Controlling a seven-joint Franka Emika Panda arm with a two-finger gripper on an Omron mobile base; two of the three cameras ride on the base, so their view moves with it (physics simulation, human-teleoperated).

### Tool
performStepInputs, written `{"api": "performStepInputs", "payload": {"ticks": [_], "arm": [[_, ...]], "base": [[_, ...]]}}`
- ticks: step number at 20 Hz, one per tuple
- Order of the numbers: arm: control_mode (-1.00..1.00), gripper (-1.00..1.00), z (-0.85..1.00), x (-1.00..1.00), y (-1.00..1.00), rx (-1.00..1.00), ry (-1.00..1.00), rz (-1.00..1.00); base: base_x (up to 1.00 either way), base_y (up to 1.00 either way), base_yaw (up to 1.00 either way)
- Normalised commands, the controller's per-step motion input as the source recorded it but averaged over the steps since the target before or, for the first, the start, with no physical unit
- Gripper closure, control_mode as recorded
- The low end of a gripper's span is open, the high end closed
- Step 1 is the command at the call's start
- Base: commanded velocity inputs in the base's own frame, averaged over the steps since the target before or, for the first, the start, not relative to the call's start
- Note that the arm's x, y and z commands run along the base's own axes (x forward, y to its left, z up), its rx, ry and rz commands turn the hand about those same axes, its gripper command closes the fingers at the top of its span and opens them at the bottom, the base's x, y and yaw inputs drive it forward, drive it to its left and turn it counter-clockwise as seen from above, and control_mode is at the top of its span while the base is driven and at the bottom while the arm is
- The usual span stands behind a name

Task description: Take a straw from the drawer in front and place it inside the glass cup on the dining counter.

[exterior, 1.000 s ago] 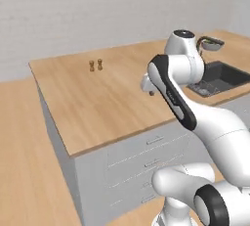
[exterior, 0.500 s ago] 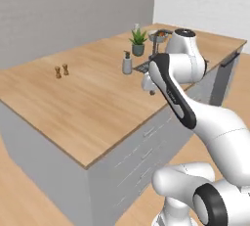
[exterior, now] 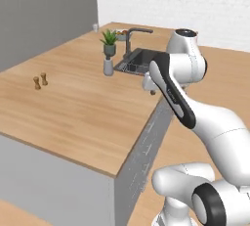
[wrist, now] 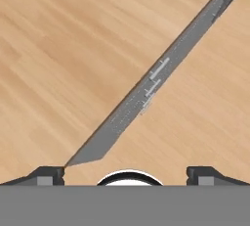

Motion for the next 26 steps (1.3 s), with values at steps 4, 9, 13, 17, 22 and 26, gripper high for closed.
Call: {"api": "performStepInputs", "payload": {"ticks": [4,9,13,17,22,26], "arm": [[1.0,-1.0,0.0,0.0,0.0,0.0,0.0,0.0],[-1.0,-1.0,0.0,0.0,0.08,0.19,0.01,-0.36],[-1.0,-1.0,-0.01,0.02,-0.41,0.31,0.03,-0.27],[-1.0,-1.0,-0.19,0.12,-0.92,0.39,0.0,-0.2],[-1.0,-1.0,-0.43,0.22,-0.92,0.4,0.0,-0.11],[-1.0,-1.0,-0.58,0.35,-0.64,0.33,0.0,-0.02]], "base": [[0.0,0.58,-0.41],[0.0,0.0,0.0],[0.0,0.0,0.0],[0.0,0.0,0.0],[0.0,0.0,0.0],[0.0,0.0,0.0]]}}
